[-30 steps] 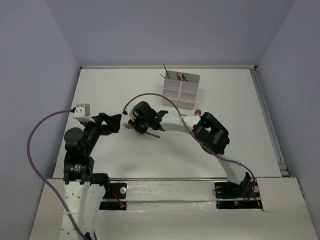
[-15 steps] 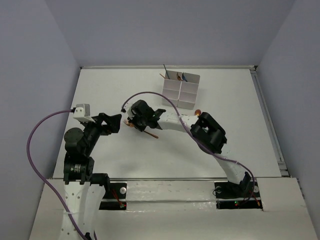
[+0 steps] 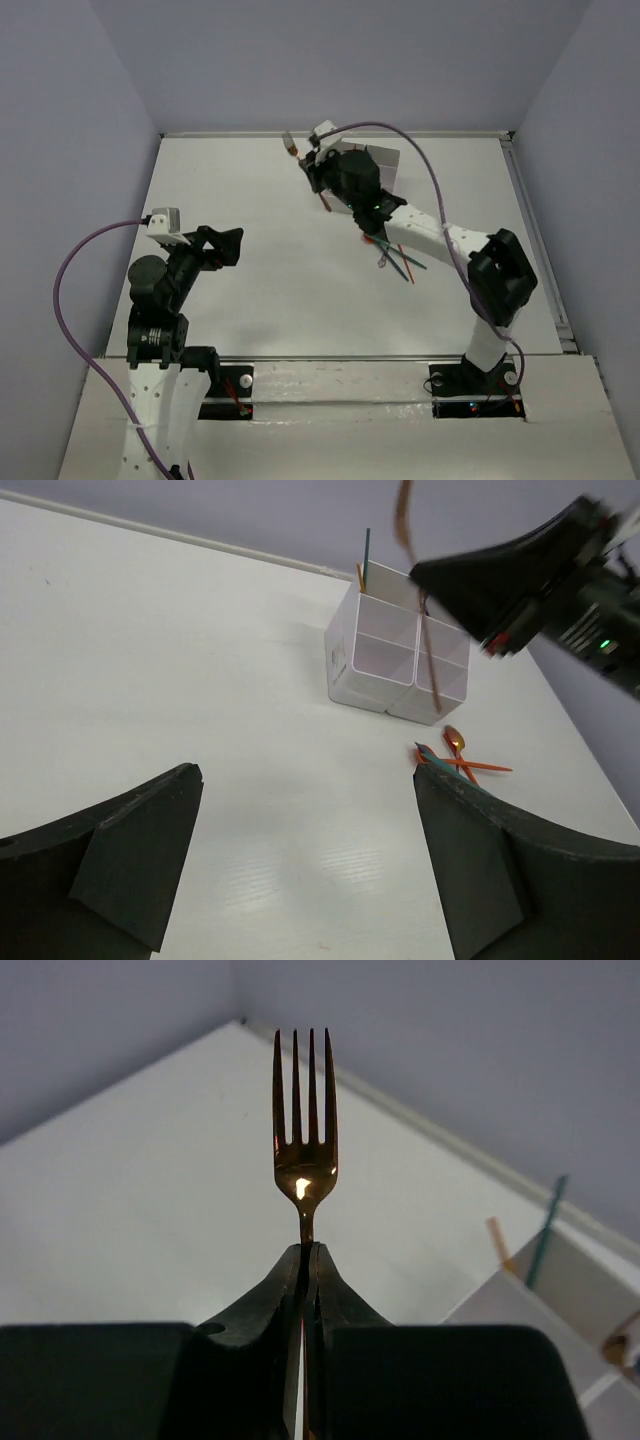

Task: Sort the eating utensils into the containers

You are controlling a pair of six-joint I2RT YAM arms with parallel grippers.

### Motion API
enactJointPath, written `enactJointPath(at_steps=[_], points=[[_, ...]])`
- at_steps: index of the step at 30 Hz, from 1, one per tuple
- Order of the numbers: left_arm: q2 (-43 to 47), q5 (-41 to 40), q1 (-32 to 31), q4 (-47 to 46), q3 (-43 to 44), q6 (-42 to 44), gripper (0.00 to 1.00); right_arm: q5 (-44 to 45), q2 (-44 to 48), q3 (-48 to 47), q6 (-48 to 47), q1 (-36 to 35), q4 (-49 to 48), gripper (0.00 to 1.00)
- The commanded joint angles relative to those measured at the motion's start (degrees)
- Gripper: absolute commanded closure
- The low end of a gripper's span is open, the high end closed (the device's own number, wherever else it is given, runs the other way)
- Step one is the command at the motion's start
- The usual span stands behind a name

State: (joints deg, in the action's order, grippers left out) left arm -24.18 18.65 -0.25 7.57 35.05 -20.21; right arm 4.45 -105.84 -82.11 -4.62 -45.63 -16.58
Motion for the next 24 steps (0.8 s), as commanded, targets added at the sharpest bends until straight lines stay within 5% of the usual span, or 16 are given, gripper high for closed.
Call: enactJointPath(at_steps=[1,7,24], points=[[0.2,0.8,0.4,-2.6,1.0,0.5,0.01,1.2,4.7,4.6,0.8,10.1,-22.2,0.93],[-0.2,0.8,0.4,-2.4,1.1,0.5,0.01,-2.9,1.8,6.4,0.1,20.8,-38.9,0.93],[-3.2,1.2,0.4,-2.5,1.1,0.6,0.01,-9.9,-14.6,-4.8,3.1,29.0,-44.8,0.93]])
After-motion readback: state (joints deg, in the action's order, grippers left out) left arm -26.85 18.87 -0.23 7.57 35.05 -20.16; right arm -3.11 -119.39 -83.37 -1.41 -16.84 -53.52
